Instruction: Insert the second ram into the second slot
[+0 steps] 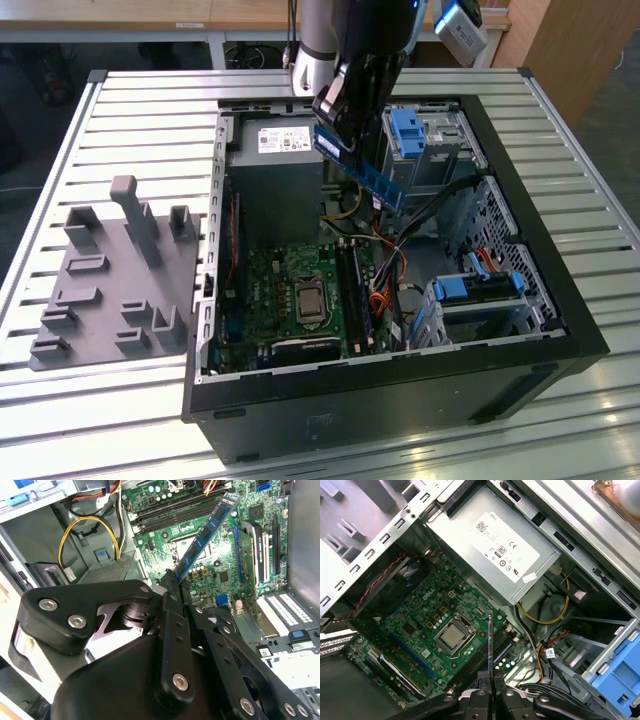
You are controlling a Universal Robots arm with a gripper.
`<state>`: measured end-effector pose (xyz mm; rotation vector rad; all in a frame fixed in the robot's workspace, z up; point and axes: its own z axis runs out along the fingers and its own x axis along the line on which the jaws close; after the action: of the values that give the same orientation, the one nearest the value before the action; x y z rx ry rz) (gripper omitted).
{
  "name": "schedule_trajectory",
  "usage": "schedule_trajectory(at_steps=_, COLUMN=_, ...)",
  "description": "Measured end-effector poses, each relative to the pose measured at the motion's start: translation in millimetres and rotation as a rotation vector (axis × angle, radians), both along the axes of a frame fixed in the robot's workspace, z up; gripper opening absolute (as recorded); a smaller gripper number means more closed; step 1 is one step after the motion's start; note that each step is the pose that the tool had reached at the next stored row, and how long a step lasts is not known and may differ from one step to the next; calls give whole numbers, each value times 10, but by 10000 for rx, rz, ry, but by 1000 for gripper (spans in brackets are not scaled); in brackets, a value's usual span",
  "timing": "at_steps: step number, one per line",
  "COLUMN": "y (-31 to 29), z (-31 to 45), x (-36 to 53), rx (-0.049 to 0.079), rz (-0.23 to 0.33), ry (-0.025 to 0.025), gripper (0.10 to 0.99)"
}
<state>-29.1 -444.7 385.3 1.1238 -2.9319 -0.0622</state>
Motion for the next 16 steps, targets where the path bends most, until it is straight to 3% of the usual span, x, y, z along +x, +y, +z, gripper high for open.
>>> schedule_trajectory(at_steps=16, y=0, z=0, x=0, rx=-1, rz=-850, ry=0, gripper=137)
